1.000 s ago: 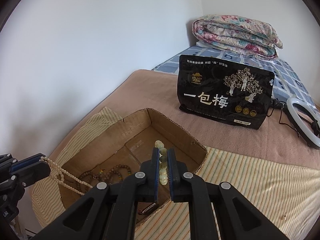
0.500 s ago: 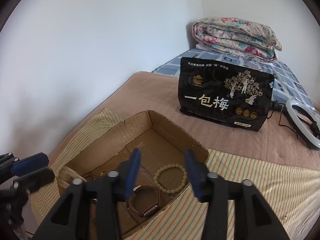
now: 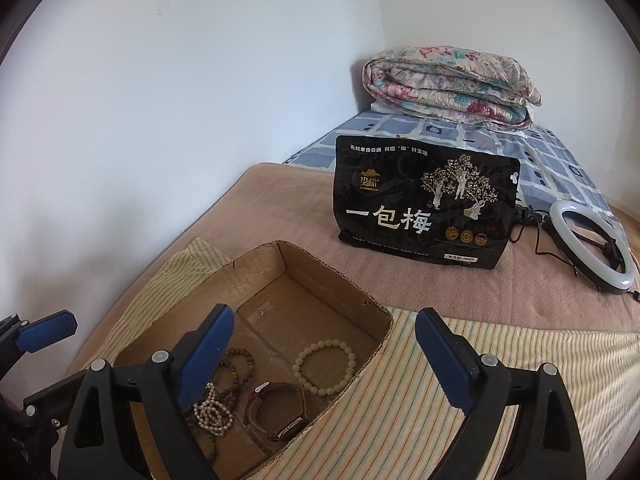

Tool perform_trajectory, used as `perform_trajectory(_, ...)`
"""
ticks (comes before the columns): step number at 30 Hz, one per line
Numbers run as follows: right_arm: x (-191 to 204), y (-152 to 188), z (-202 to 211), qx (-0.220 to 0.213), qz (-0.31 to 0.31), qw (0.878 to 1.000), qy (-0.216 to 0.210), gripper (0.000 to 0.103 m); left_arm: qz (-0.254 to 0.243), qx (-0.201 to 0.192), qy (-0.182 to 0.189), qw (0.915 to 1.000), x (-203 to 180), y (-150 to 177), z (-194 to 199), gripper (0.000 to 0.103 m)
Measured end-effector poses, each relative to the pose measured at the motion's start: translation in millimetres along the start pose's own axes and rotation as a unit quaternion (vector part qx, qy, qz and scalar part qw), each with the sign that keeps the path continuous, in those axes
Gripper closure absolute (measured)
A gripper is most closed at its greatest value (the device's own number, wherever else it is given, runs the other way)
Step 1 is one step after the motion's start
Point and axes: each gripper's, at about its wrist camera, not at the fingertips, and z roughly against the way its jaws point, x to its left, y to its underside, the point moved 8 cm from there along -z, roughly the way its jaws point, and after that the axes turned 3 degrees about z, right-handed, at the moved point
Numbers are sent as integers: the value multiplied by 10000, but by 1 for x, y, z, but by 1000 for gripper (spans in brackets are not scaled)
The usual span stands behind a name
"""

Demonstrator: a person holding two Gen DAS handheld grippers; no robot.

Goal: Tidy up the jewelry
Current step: 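Open both tools to drop the necklace and bracelet into the box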

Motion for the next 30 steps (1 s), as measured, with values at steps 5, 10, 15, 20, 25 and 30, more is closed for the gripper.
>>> perform_trajectory(5,0,0,7,-41,-4,10000,25,4,-8,53,-17,10000,-1,2,1,30)
perform_trajectory(10,-4,2,19,-80,-1,9999,83,4,-29,-1,-19,10000,-5,2,7,30)
perform_trajectory(15,-13,5,40,-142,15,9998,139,1,-70,-67,-14,10000,-12,2,16,30)
perform_trajectory(20,-26,9,67,-233,-4,9994,242,0,-111,-154,26,9998,-22,1,26,30)
perform_trajectory(25,-49,13,99,-351,-80,9985,418,0,-145,-218,126,9996,-33,2,35,30)
perform_trajectory(30,-77,22,135,-478,-104,9967,642,0,-362,-317,295,9984,-53,5,43,30)
